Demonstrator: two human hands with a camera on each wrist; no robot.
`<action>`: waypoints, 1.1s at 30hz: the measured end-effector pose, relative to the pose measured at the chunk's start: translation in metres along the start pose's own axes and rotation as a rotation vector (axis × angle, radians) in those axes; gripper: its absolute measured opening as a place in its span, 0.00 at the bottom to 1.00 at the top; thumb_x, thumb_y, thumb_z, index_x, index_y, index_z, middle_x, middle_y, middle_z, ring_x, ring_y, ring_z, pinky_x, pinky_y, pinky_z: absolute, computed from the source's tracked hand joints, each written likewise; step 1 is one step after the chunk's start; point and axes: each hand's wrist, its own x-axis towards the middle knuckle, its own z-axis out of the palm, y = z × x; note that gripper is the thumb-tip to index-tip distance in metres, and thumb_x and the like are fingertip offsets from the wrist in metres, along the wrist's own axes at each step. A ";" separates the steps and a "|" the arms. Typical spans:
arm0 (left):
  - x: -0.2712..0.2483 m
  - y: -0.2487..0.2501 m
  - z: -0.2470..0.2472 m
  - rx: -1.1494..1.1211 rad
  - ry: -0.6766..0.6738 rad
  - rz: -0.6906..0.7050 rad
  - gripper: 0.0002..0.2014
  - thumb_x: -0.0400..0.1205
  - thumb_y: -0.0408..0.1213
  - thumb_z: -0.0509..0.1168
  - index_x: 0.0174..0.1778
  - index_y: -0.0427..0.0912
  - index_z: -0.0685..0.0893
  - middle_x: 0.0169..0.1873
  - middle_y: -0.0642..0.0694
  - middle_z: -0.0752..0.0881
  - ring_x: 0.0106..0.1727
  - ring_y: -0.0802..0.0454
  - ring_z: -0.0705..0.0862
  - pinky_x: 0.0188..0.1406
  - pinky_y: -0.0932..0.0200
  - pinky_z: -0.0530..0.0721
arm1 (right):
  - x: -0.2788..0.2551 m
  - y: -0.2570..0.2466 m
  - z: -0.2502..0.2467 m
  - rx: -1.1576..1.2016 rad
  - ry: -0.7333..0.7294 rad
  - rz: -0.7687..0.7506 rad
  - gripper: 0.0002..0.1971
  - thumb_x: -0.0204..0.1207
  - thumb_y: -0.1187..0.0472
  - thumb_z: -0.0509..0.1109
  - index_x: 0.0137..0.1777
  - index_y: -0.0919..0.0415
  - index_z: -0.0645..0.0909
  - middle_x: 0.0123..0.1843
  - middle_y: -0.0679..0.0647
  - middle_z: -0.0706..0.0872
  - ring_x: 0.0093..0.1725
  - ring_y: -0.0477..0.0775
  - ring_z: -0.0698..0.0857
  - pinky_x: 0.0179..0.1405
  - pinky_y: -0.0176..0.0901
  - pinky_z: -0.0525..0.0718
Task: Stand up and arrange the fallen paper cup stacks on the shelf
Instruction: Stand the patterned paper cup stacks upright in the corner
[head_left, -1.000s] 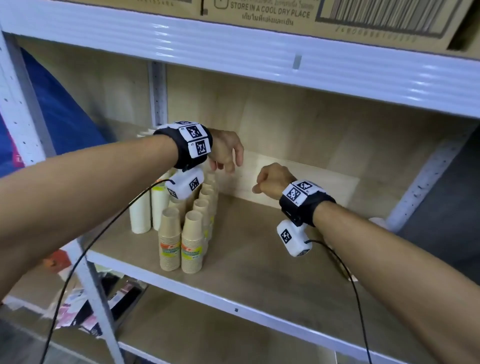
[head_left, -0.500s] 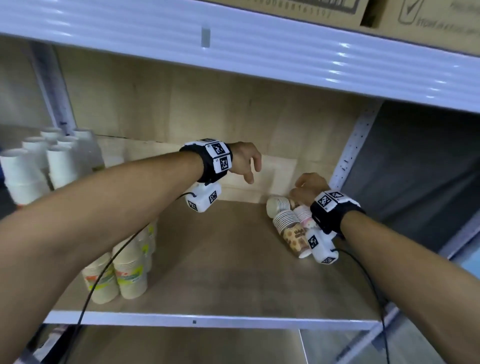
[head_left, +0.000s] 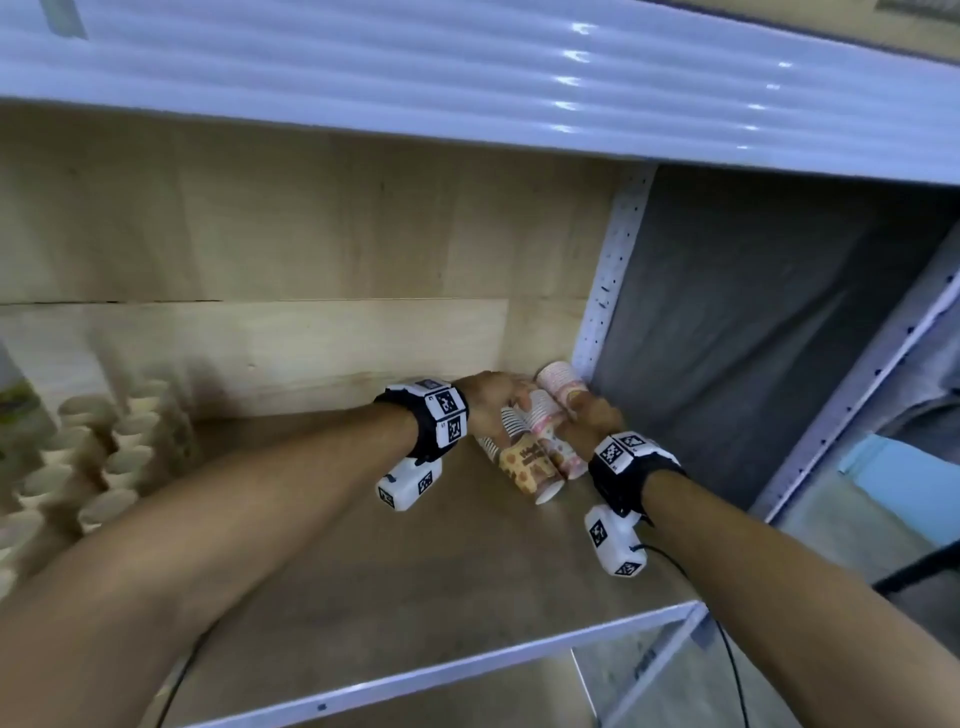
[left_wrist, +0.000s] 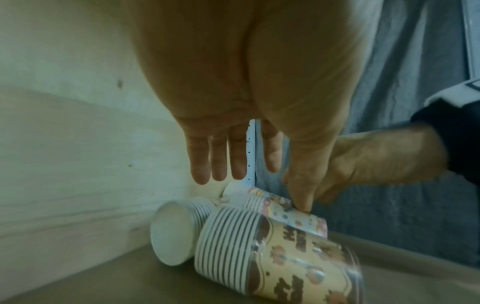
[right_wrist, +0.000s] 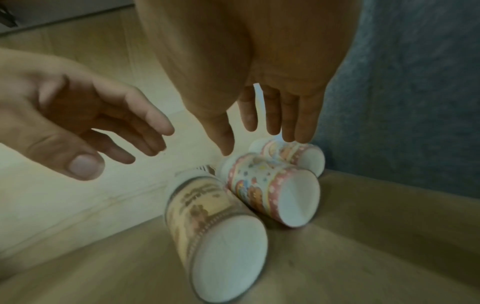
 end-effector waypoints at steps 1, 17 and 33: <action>0.005 0.001 0.007 0.012 -0.004 0.007 0.29 0.74 0.36 0.78 0.71 0.47 0.78 0.71 0.45 0.75 0.68 0.47 0.76 0.58 0.63 0.74 | 0.003 0.006 0.003 0.013 0.008 0.004 0.28 0.68 0.26 0.58 0.65 0.35 0.76 0.69 0.46 0.78 0.65 0.56 0.79 0.69 0.45 0.71; 0.045 -0.001 0.057 0.291 -0.075 0.148 0.35 0.70 0.48 0.78 0.74 0.58 0.76 0.67 0.48 0.76 0.69 0.46 0.72 0.72 0.49 0.69 | 0.028 0.063 0.034 -0.007 -0.025 0.055 0.36 0.65 0.37 0.72 0.73 0.46 0.71 0.72 0.54 0.78 0.69 0.62 0.79 0.71 0.57 0.76; 0.051 -0.001 0.063 0.518 -0.100 0.110 0.41 0.67 0.50 0.79 0.75 0.62 0.69 0.69 0.47 0.69 0.72 0.42 0.68 0.68 0.36 0.70 | 0.022 0.065 0.034 0.047 -0.013 -0.001 0.27 0.80 0.50 0.70 0.75 0.59 0.71 0.74 0.58 0.76 0.72 0.60 0.76 0.71 0.44 0.69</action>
